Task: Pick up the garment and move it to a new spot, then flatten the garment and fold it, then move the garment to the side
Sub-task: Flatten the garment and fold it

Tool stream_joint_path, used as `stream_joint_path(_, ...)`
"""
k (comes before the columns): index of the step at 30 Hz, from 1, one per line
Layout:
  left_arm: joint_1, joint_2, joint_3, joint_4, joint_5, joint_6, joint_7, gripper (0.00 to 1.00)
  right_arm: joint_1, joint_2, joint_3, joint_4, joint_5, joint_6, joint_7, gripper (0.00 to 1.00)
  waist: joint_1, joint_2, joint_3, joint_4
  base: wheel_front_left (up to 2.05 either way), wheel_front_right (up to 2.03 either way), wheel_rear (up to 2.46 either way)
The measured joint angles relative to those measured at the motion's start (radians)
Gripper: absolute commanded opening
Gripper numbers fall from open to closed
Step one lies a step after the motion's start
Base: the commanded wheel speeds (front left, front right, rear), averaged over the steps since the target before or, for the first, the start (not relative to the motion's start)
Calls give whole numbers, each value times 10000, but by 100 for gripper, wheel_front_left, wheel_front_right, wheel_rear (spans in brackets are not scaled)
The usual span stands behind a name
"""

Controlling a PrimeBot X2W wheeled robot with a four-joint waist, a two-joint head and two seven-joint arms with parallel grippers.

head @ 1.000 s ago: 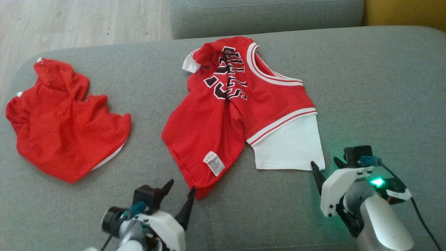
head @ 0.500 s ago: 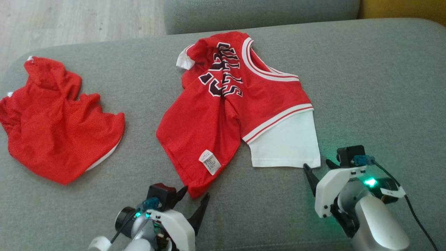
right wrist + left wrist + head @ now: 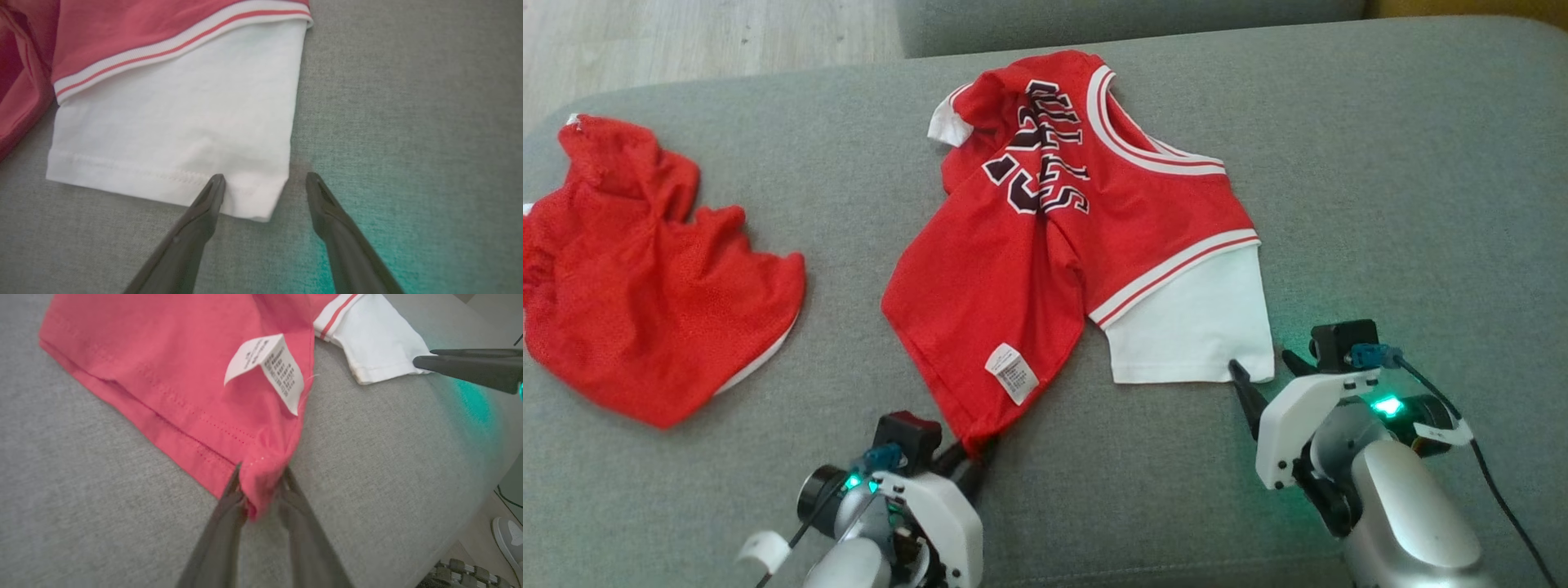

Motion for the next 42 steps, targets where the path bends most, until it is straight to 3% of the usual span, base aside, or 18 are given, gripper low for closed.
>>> stream_joint_path(1, -6, 0, -17, 19, 2, 0, -56, 9, -16, -10, 38, 13, 44, 0, -4, 100, 0, 0, 8, 10, 0, 0, 0)
stream_joint_path(3, -64, -2, -42, 52, 2, 0, -201, 0, -95, -19, 77, 119, 234, 0, -128, 94, 0, 0, 7, 29, 0, 0, 0)
stream_joint_path(4, -136, -2, -63, 77, 4, 0, -278, 0, -157, -21, 92, 184, 276, 0, -165, 76, 0, 0, 1, 40, 0, 0, 0)
stream_joint_path(7, -290, -4, -115, 107, 4, 0, -360, 0, -231, -21, 178, 286, 437, 0, -178, 0, 0, 0, -13, 65, 0, 0, 0)
stream_joint_path(14, -427, 17, -42, -2, -263, 46, -713, 0, -241, -10, 13, 188, 1580, 0, -640, 0, 0, 0, -203, 68, 0, 0, 0)
stream_joint_path(21, -27, 470, 1012, -2163, -1323, 138, -694, 0, -238, -75, -1014, -2472, 3266, 0, -738, 0, 0, 0, -629, -15, 0, 0, 0)
stream_joint_path(27, 469, 876, 1538, -5532, -2742, 130, 570, 0, -152, -270, -2050, -6130, 5049, 0, 414, 0, 0, 0, -1092, -37, 0, 0, 0)
stream_joint_path(32, 465, 1601, 2197, -8232, -3511, 194, 1906, 0, -212, -199, -3329, -8821, 6017, 0, 1649, 0, 0, 0, -1361, -116, 0, 0, 0)
stream_joint_path(37, 94, 2054, 2732, -10034, -4247, 456, 3085, 0, -1163, -94, -4675, -10113, 6445, 0, 3049, 0, 0, 0, -1436, -236, 0, 0, 0)
stream_joint_path(42, -522, 2280, 3233, -10993, -5047, 771, 3996, 0, -2572, -63, -5467, -10548, 6420, 0, 4121, 0, 0, 0, -1259, -333, 0, 0, 0)
